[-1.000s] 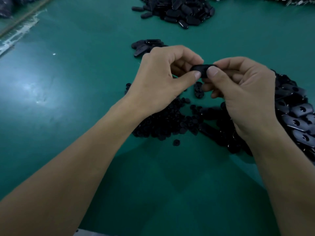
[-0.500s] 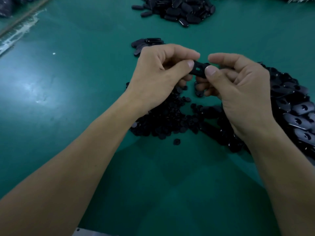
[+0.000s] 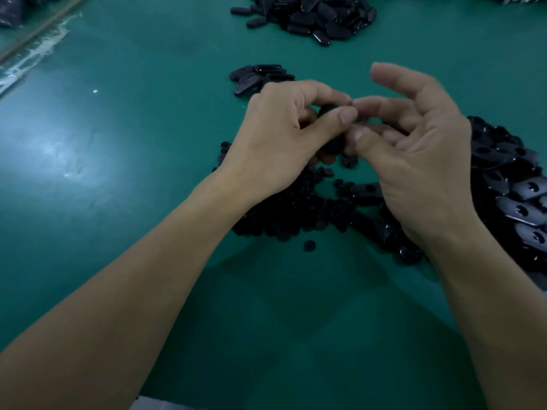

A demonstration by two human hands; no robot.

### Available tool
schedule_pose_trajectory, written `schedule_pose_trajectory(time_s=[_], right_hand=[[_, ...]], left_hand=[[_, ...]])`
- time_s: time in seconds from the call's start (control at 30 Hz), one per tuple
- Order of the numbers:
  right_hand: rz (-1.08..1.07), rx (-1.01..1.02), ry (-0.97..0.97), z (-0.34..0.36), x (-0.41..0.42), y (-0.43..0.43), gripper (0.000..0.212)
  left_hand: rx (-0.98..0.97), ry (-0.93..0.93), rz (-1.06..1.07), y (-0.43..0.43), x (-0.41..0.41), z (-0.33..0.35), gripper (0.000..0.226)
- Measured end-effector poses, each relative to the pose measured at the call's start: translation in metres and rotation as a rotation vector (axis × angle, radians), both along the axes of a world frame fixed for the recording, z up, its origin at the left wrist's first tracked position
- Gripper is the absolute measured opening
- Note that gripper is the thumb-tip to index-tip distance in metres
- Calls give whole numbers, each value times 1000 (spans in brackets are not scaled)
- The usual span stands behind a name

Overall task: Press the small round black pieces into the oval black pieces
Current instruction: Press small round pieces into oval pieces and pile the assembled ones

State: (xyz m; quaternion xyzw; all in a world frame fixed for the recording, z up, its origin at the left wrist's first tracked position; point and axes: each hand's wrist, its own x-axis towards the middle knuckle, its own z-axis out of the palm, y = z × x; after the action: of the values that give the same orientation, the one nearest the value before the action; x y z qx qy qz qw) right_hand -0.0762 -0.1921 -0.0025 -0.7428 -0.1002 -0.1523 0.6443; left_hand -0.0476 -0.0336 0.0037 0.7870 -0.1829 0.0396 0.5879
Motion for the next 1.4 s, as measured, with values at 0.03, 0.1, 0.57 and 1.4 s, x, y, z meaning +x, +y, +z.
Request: schedule_pose_trajectory(time_s=[0.03,0.1,0.57,1.4], right_hand=[[-55,-27,5,-1,1,-1,40],[-155,-184,6,-3,1,-4,30],[8,-956,47,-12,-3,0,19],[-179,-506,-147,-5,-5,2,11]], left_hand=[[-13,-3,30,0,1,0,4],[-46,-2,82,1,2,0,4],[-197,2,229,3,6,-3,12],[-191,38,187,0,7,-7,17]])
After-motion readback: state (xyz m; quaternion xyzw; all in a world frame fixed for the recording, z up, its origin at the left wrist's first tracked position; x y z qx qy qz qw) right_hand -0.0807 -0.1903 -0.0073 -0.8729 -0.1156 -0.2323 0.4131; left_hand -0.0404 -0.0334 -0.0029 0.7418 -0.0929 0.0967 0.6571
